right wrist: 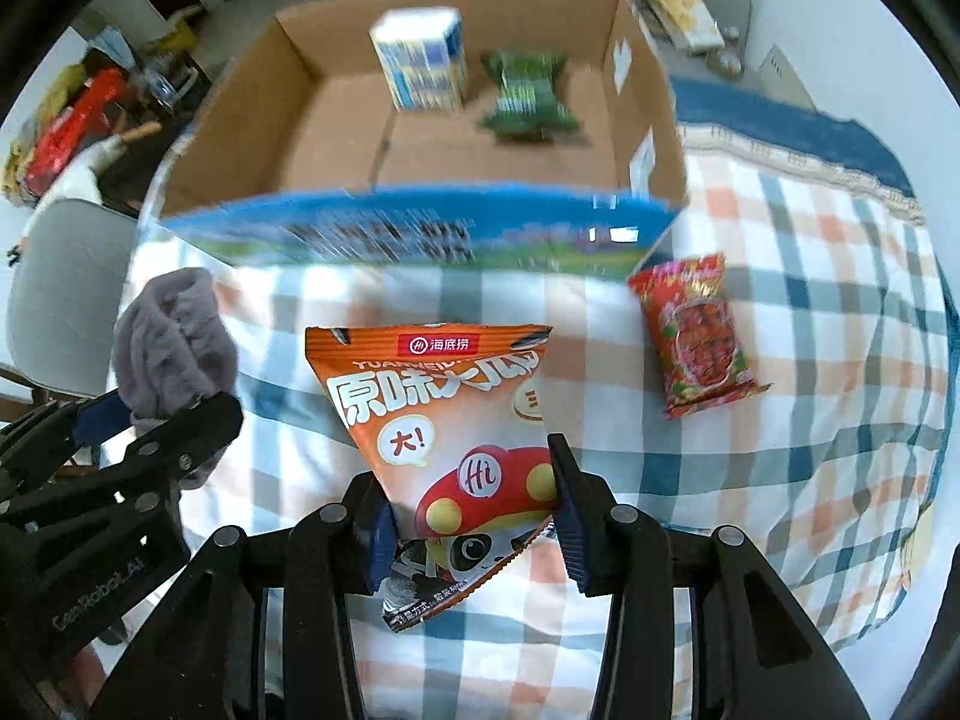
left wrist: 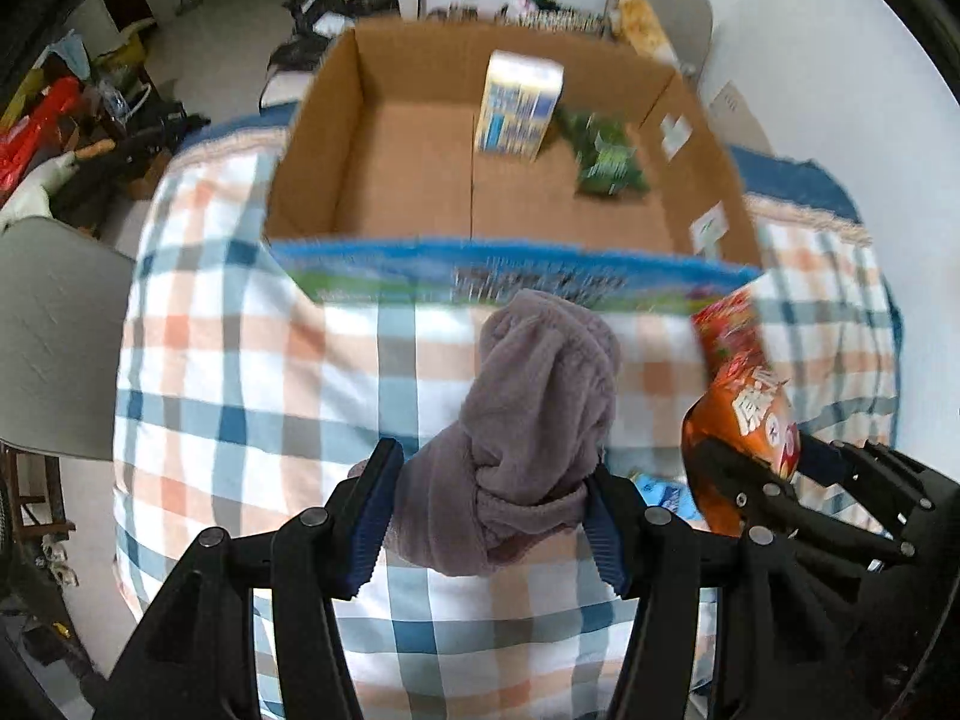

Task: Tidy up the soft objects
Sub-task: 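Lower the sock and chip bag into the box and open both tools, then grasp the blue Nestle tube with the left tool while the right tool grasps the red candy bag, then carry the tube and candy bag into the box and open both tools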

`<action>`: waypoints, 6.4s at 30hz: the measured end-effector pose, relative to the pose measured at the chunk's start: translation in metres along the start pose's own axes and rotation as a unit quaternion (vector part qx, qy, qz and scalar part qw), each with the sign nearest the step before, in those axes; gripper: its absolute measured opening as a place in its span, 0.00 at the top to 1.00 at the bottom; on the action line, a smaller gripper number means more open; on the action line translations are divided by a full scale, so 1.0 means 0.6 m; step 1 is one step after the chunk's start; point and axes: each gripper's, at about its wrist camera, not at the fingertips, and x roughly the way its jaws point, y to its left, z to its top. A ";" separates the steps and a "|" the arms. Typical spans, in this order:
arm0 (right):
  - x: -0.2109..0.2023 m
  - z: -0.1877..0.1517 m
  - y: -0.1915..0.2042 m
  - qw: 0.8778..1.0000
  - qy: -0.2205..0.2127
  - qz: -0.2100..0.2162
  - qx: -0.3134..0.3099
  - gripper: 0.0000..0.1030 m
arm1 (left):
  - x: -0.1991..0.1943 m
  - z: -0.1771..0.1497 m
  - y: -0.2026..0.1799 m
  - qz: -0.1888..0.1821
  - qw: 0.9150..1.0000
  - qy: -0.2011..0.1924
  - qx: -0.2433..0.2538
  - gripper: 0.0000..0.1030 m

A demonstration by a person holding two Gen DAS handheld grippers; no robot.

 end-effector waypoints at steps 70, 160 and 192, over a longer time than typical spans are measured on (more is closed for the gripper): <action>0.056 0.292 0.051 0.997 -0.016 -0.043 0.066 0.00 | 0.046 0.292 0.079 0.028 0.998 -0.043 -0.027 0.02; 0.214 0.071 -0.280 0.983 0.143 0.110 0.045 0.37 | 0.334 -0.026 -0.217 0.050 0.977 0.192 -0.080 0.84; -0.089 0.080 -0.104 0.993 0.013 0.111 0.037 0.53 | -0.030 0.076 -0.103 -0.027 0.999 -0.015 -0.032 0.87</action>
